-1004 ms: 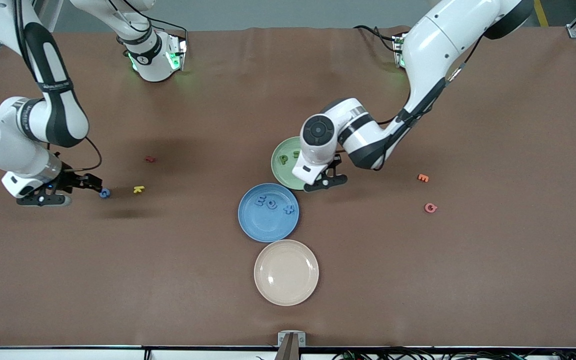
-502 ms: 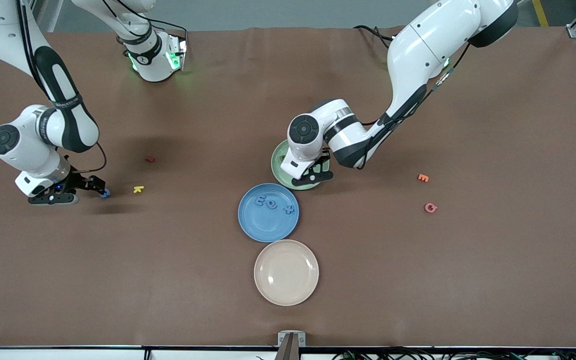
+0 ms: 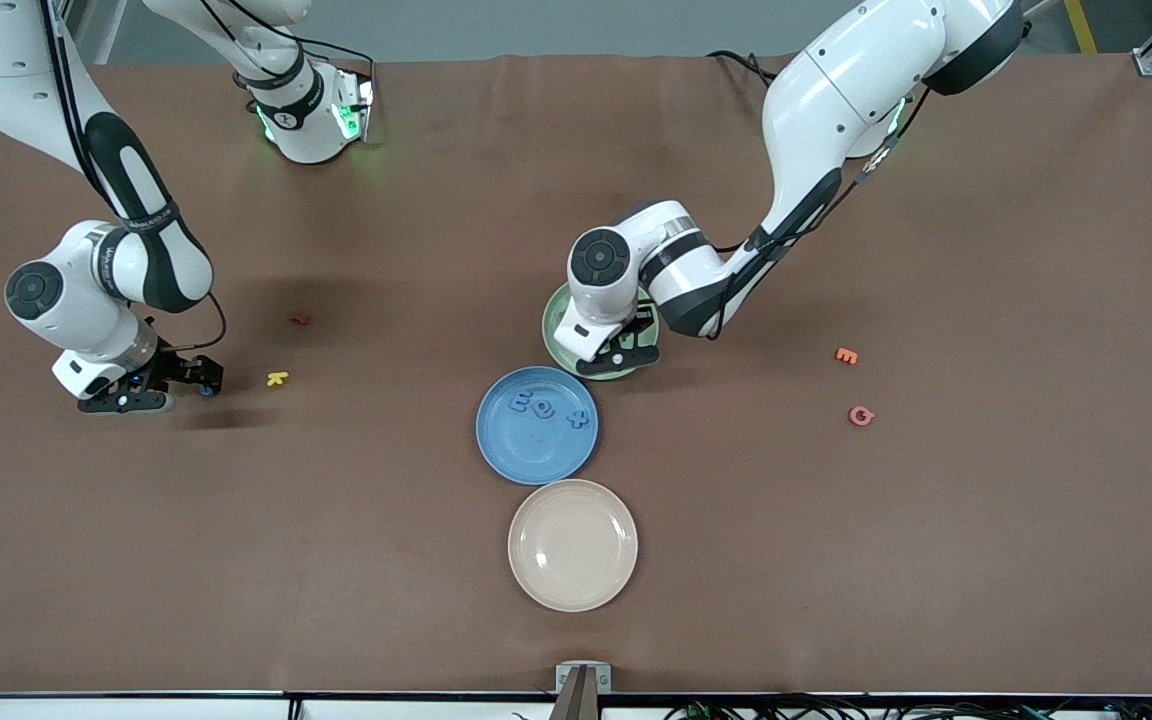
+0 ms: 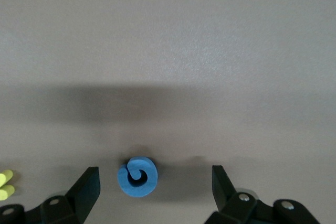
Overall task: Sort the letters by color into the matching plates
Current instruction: 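Place the green N on the green plate while the right gripper grasps the blue c, then drop the blue c on the blue plate while the left gripper withdraws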
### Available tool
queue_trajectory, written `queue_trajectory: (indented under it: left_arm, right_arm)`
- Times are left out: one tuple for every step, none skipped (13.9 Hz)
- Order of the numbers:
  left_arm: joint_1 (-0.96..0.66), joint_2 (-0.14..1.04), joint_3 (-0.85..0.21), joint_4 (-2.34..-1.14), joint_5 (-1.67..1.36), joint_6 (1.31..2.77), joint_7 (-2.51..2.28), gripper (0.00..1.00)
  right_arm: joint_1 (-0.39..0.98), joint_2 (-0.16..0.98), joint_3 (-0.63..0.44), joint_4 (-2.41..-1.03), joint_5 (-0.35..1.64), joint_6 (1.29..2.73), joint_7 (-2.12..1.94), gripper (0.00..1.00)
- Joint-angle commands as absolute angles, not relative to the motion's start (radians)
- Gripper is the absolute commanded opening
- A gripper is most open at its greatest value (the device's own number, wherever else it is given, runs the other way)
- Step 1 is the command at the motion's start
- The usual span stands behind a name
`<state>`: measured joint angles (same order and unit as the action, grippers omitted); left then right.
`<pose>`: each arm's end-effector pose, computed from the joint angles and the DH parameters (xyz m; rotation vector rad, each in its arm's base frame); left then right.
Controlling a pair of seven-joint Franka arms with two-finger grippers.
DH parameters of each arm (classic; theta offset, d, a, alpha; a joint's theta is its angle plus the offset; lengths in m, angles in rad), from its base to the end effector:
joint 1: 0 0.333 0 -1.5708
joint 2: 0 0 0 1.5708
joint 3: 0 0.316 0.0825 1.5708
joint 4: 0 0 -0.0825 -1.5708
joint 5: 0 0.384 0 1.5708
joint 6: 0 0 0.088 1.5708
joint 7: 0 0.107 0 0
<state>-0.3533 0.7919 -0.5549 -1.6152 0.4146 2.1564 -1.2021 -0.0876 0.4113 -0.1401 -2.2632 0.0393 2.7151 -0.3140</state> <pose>0.4634 -0.4933 0.2014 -3.0640 -0.2362 0.1689 0.5266 -0.1257 0.1829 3.0903 0.0984 0.0517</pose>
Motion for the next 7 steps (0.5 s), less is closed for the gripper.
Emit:
queue_trajectory:
  left_arm:
    - [-0.365,0.792,-0.548,-1.597,0.433,2.158,-1.215,0.97]
    - [-0.362,0.787,-0.548,-1.595,0.433,2.158,-1.215,0.99]
    - [-0.351,0.779,-0.548,-1.586,0.436,2.158,-1.210,0.99]
    - [-0.342,0.772,-0.548,-1.586,0.436,2.157,-1.201,0.99]
    - [-0.327,0.756,-0.548,-1.588,0.434,2.157,-1.198,0.99]
    - [-0.298,0.750,-0.548,-1.586,0.437,2.154,-1.197,0.99]
    - [-0.281,0.744,-0.549,-1.586,0.437,2.154,-1.193,0.99]
  right_arm:
    - [-0.100,0.437,-0.124,-2.263,0.058,2.744,-0.316,0.91]
    - [-0.100,0.443,-0.124,-2.261,0.058,2.744,-0.316,0.86]
    - [-0.100,0.448,-0.124,-2.263,0.064,2.744,-0.316,0.82]
    - [-0.100,0.448,-0.123,-2.263,0.066,2.743,-0.314,0.77]
    - [-0.100,0.448,-0.121,-2.263,0.066,2.741,-0.313,0.68]
    - [-0.100,0.448,-0.118,-2.263,0.066,2.741,-0.313,0.57]
    - [-0.100,0.448,-0.117,-2.263,0.066,2.740,-0.313,0.44]
